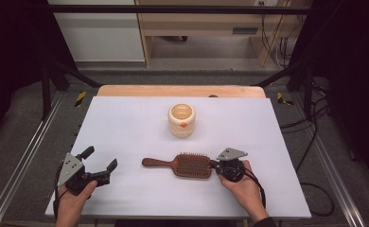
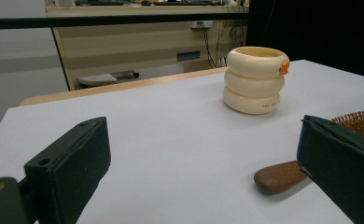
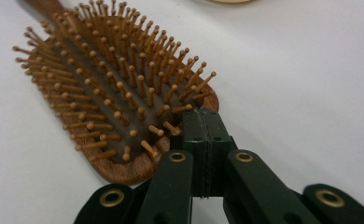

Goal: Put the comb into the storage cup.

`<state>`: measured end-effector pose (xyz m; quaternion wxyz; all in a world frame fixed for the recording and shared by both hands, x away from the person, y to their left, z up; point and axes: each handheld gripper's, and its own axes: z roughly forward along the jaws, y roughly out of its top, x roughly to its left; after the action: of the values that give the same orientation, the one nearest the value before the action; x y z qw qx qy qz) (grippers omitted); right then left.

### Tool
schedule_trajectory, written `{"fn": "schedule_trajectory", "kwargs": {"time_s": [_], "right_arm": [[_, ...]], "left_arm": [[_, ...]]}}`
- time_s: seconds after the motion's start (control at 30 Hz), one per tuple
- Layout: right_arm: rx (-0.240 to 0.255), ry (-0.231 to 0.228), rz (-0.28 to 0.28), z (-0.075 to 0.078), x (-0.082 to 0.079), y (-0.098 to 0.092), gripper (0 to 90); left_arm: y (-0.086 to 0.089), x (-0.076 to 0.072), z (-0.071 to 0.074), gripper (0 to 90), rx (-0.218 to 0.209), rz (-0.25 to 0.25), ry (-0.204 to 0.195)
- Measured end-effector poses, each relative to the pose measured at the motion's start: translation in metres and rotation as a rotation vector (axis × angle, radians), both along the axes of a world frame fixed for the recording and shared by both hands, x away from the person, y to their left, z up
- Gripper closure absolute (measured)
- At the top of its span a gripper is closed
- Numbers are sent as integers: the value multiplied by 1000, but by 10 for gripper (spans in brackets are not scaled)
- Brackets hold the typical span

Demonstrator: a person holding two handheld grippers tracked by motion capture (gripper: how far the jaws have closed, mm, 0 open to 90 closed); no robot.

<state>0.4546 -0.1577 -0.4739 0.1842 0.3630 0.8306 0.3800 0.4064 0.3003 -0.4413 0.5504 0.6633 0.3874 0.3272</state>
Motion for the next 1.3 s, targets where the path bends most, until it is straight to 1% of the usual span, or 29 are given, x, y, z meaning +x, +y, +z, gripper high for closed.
{"fn": "schedule_trajectory", "kwargs": {"time_s": [0.3, 0.5, 0.6, 0.67, 0.83, 0.9, 0.97, 1.0, 1.2, 1.3], "right_arm": [[-16, -5, -7, 1, 14, 5, 900], [-17, -5, -5, 1, 16, 9, 900], [-16, -6, 9, 1, 18, 16, 900], [-17, -3, 9, 1, 18, 17, 900], [-20, -1, 31, 1, 19, 29, 900], [-21, -4, 43, 1, 19, 35, 900], [-19, -6, 61, 1, 21, 46, 900], [-19, -6, 61, 1, 21, 46, 900], [-17, -6, 92, 1, 23, 69, 900], [-15, -8, 96, 0, 24, 74, 900]], "left_arm": [[0, 1, -1, 30, -1, 0, 3], [0, 1, -1, 30, 1, 0, 5], [0, 1, -1, 30, 2, -1, 6], [-1, 1, -1, 30, 3, -1, 6], [0, 1, -1, 30, 2, -1, 6], [0, 1, -1, 31, 3, -1, 7], [-1, 1, -1, 31, 4, -2, 7], [-1, 1, -1, 31, 4, -3, 7], [-1, 1, -1, 31, 3, -4, 8], [-1, 1, -1, 31, 5, -6, 9]]}}
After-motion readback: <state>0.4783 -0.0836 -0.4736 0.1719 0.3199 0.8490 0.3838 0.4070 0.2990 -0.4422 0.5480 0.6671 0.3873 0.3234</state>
